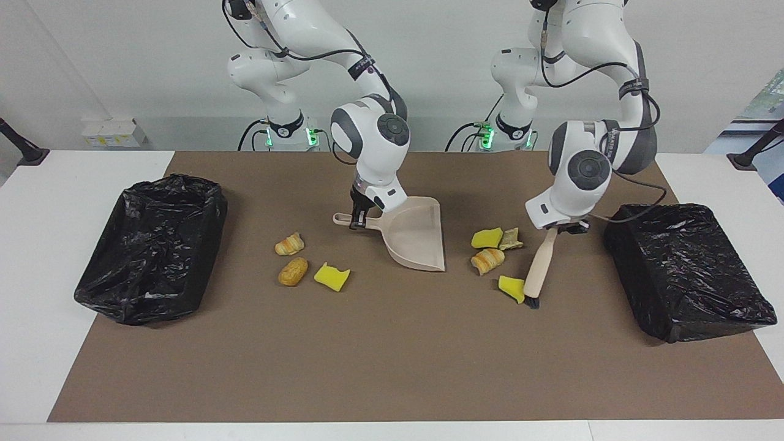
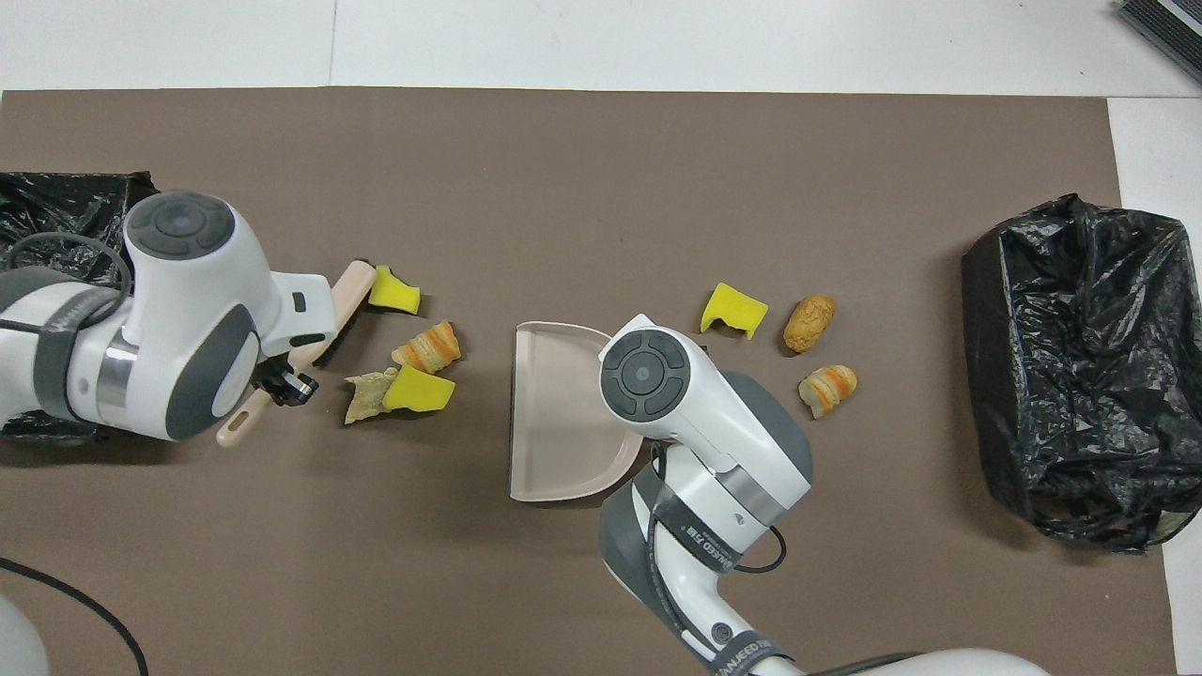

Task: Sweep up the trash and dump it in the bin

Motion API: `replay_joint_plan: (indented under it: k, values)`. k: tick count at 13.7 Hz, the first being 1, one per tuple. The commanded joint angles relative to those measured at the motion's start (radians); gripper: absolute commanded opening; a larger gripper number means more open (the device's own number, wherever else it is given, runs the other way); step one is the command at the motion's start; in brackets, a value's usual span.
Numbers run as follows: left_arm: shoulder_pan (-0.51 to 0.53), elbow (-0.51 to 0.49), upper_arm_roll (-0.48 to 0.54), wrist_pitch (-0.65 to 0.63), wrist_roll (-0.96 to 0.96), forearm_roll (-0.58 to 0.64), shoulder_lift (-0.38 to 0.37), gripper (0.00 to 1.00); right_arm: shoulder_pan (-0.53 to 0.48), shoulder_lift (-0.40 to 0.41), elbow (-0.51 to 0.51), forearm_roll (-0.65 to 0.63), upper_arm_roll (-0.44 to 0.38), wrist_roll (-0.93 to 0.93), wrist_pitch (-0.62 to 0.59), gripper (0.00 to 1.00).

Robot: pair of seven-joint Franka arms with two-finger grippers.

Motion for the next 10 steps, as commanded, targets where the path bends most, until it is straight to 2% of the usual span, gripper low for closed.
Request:
replay_joint_plan:
  k: [1, 3, 5, 7, 10]
  values:
    - [-0.088, -0.103, 0.015, -0.011, -0.094, -0.021, -0.077, 0.0, -0.015, -0.002, -0.014, -0.019, 0.006, -0.029, -0.008, 0.0]
    - [-0.123, -0.098, 0.015, -0.048, -0.119, -0.041, -0.085, 0.0, -0.015, -0.002, -0.014, -0.019, 0.006, -0.029, -0.007, 0.0]
    - [-0.128, -0.086, 0.015, -0.05, -0.116, -0.059, -0.126, 0.0, -0.015, -0.002, -0.015, -0.019, 0.006, -0.029, -0.008, 0.0]
    - [-0.119, -0.06, 0.016, -0.096, -0.107, -0.084, -0.183, 0.0, -0.015, -0.002, -0.017, -0.019, 0.006, -0.029, -0.008, 0.0]
    - [-0.075, -0.073, 0.023, -0.114, -0.101, -0.085, -0.214, 0.0, -0.014, -0.005, -0.017, -0.019, 0.006, -0.029, -0.014, 0.0]
